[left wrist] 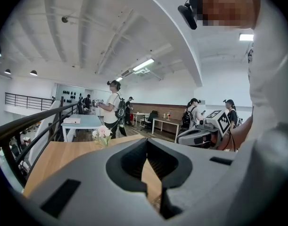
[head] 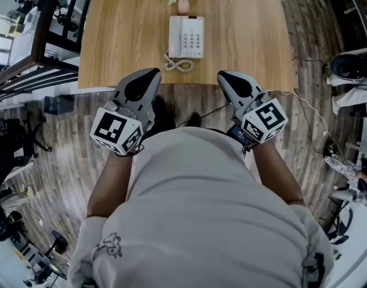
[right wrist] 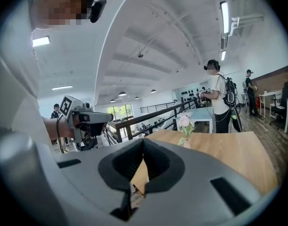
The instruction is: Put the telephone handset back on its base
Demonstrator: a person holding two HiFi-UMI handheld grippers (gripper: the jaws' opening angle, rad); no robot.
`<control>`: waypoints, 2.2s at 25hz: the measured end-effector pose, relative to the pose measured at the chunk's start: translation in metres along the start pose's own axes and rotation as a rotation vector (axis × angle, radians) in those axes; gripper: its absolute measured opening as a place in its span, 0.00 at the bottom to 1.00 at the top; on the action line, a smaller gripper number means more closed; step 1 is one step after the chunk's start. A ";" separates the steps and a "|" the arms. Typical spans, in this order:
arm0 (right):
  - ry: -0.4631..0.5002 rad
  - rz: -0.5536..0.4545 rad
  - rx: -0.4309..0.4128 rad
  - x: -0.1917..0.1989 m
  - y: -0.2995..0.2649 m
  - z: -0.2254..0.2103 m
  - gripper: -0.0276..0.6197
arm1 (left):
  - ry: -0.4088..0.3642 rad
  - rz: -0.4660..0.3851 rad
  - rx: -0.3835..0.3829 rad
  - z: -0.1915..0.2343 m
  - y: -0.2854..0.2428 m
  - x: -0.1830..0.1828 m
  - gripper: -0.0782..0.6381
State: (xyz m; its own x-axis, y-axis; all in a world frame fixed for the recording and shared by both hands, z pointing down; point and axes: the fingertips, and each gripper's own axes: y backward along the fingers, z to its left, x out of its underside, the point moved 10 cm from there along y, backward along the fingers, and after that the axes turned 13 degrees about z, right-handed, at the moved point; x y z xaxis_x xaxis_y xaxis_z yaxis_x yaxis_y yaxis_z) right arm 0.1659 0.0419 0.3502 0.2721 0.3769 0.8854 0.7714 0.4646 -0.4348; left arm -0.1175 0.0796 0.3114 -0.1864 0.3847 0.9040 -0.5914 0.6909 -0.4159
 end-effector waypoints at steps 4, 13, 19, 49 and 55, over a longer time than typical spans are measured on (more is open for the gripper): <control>0.004 0.005 -0.017 0.008 0.006 0.013 0.05 | -0.004 -0.005 -0.013 -0.011 0.013 0.002 0.12; 0.027 -0.009 -0.027 0.011 -0.001 0.062 0.05 | 0.006 -0.002 0.010 -0.006 0.047 0.025 0.12; 0.030 -0.023 0.011 0.003 -0.006 0.101 0.05 | -0.014 -0.011 0.060 0.001 0.085 0.035 0.12; 0.013 -0.060 0.192 0.008 -0.031 0.239 0.05 | -0.040 -0.005 0.226 0.054 0.176 0.089 0.12; 0.032 -0.062 0.185 0.003 -0.032 0.237 0.05 | -0.037 -0.009 0.211 0.055 0.177 0.086 0.12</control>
State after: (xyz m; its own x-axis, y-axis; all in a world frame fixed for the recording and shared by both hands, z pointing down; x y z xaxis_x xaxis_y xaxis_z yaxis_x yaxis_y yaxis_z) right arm 0.0058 0.2177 0.3281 0.2477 0.3188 0.9149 0.6691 0.6267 -0.3996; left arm -0.2817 0.2009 0.3206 -0.2069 0.3532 0.9124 -0.7437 0.5492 -0.3812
